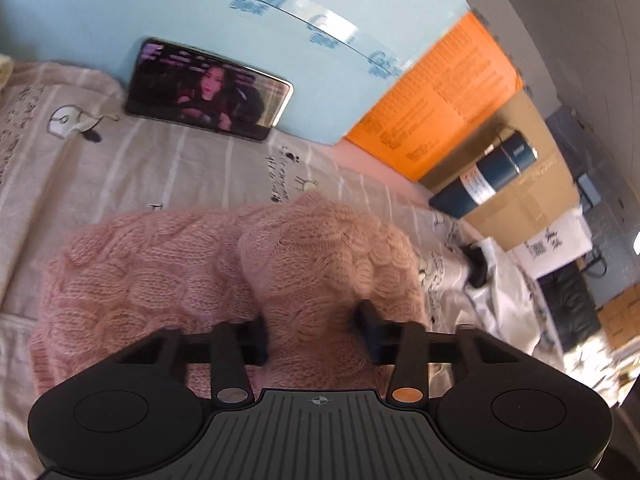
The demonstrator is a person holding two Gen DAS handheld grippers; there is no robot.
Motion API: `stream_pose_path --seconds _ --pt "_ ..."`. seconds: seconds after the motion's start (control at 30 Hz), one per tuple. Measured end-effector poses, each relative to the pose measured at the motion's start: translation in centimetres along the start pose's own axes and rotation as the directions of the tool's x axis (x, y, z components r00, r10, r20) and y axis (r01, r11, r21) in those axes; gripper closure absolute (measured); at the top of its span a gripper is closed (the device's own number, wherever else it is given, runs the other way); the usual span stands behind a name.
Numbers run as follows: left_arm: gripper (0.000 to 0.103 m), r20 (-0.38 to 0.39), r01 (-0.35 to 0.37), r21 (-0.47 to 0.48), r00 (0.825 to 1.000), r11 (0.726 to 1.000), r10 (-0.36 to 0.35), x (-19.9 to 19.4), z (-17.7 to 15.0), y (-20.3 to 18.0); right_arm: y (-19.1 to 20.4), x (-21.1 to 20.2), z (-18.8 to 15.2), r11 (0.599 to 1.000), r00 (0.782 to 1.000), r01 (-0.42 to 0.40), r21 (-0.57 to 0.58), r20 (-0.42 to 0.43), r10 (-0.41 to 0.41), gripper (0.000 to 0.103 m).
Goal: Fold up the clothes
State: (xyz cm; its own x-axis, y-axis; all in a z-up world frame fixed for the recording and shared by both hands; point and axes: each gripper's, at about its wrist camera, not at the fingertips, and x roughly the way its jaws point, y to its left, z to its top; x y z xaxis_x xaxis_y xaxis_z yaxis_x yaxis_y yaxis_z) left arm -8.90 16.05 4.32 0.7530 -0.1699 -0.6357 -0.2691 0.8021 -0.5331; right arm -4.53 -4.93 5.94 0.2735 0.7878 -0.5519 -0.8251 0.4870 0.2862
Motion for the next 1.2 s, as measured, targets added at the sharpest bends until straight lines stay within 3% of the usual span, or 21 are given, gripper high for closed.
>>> stream_pose_path --seconds 0.1,0.2,0.33,0.43,0.53,0.63,0.7,0.77,0.8,0.87,1.03,1.2 --pt "0.083 0.041 0.018 0.103 0.999 0.995 -0.022 -0.7 -0.1 -1.8 -1.4 -0.7 0.0 0.998 1.0 0.018 0.056 0.013 -0.019 0.018" --pt "0.083 0.125 0.058 0.084 0.99 0.995 -0.068 -3.4 0.7 -1.6 -2.5 -1.2 0.3 0.994 0.999 0.024 0.11 0.03 -0.027 0.018" --pt "0.083 0.2 -0.039 0.055 0.979 0.998 0.028 -7.0 1.0 0.9 -3.2 -1.6 1.0 0.987 0.998 -0.001 0.159 0.057 -0.008 0.018" --pt "0.083 0.19 -0.131 -0.042 0.972 0.99 0.137 -7.7 0.5 4.3 -3.2 -1.2 1.8 0.982 0.997 -0.048 0.183 0.062 0.037 0.018" --pt "0.082 0.154 -0.156 -0.108 0.973 0.982 0.172 -7.3 -0.3 6.7 -2.6 -0.1 2.5 0.976 0.995 -0.095 0.195 0.054 0.086 0.019" --pt "0.076 0.147 -0.166 -0.112 0.972 0.98 0.182 -6.8 -0.4 7.0 -2.0 1.4 3.2 0.97 0.992 -0.123 0.21 0.024 0.121 0.019" --pt "0.066 0.156 -0.174 -0.095 0.97 0.98 0.187 -7.2 -0.4 6.7 -1.7 2.5 3.4 0.975 0.995 -0.089 0.202 -0.017 0.094 0.019" --pt "0.039 0.182 -0.172 -0.102 0.965 0.98 0.189 -7.9 -0.3 6.7 -1.5 3.6 3.4 0.979 0.997 -0.052 0.195 -0.052 0.064 0.02" --pt "0.036 0.203 -0.166 -0.116 0.961 0.979 0.188 -8.5 -0.3 6.8 -1.7 3.9 3.4 0.978 0.996 -0.046 0.202 -0.059 0.059 0.02" --pt "0.035 0.234 -0.144 -0.154 0.956 0.977 0.178 -9.4 -0.2 7.5 -2.2 4.6 3.3 0.973 0.996 -0.039 0.228 -0.074 0.057 0.02" --pt "0.035 0.147 -0.176 -0.187 0.968 0.966 0.205 -8.3 -0.7 8.6 -3.6 6.8 3.2 0.963 0.99 0.036 0.266 -0.138 0.001 0.02" --pt "0.027 0.085 -0.219 -0.218 0.967 0.951 0.242 -6.6 -1.5 9.0 -5.1 8.2 2.5 0.928 0.984 0.032 0.371 -0.176 0.037 0.02"
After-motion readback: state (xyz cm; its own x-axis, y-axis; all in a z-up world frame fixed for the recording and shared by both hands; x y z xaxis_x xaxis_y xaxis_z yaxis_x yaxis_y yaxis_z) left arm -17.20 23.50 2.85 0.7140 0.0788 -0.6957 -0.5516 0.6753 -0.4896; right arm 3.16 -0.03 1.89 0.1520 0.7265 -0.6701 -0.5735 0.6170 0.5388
